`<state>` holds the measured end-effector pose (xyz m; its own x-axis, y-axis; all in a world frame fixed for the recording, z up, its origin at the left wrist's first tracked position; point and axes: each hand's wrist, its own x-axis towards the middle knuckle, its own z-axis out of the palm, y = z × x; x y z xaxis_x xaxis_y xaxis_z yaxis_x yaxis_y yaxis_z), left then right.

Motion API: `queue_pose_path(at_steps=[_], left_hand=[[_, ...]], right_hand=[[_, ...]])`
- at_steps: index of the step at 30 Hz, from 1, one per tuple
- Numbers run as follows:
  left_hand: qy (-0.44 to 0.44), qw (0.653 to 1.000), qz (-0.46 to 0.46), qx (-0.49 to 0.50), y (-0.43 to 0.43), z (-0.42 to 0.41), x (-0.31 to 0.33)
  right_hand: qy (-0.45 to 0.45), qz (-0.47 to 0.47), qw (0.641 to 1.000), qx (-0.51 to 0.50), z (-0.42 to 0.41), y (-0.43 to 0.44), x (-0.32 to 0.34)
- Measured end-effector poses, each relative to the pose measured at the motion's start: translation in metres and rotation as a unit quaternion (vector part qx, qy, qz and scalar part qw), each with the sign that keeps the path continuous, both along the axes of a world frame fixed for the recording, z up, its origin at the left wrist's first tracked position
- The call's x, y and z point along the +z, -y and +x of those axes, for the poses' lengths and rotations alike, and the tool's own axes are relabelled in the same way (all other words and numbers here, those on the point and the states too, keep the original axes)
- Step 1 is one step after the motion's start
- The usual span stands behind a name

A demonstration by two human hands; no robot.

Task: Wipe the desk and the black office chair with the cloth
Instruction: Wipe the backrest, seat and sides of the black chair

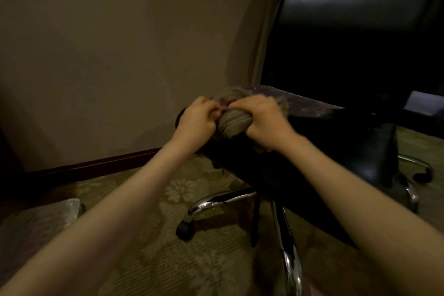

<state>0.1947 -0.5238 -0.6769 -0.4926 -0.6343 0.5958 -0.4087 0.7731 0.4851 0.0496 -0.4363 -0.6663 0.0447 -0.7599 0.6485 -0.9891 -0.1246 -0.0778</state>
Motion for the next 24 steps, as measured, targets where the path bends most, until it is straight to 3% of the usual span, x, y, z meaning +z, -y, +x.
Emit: queue_pose_path(at_steps=[2,6,10,17,24], left_hand=[[0.032,0.999,-0.024,-0.021,0.002,-0.027,0.021],[0.186,0.98,-0.005,-0.065,-0.011,-0.062,0.004],[0.161,0.985,0.026,-0.064,-0.014,-0.058,-0.004],[0.187,0.978,0.039,-0.081,-0.028,-0.045,-0.005],[0.264,0.951,0.036,-0.157,-0.065,-0.027,-0.021]], right_hand=[[0.021,0.011,0.999,-0.041,-0.022,-0.008,0.02],[0.103,0.139,0.979,-0.106,-0.046,-0.034,-0.001],[0.12,0.098,0.98,-0.127,-0.043,-0.038,-0.019],[0.117,0.111,0.98,-0.113,-0.028,-0.058,-0.026],[0.018,0.108,0.992,-0.062,-0.017,-0.106,-0.051]])
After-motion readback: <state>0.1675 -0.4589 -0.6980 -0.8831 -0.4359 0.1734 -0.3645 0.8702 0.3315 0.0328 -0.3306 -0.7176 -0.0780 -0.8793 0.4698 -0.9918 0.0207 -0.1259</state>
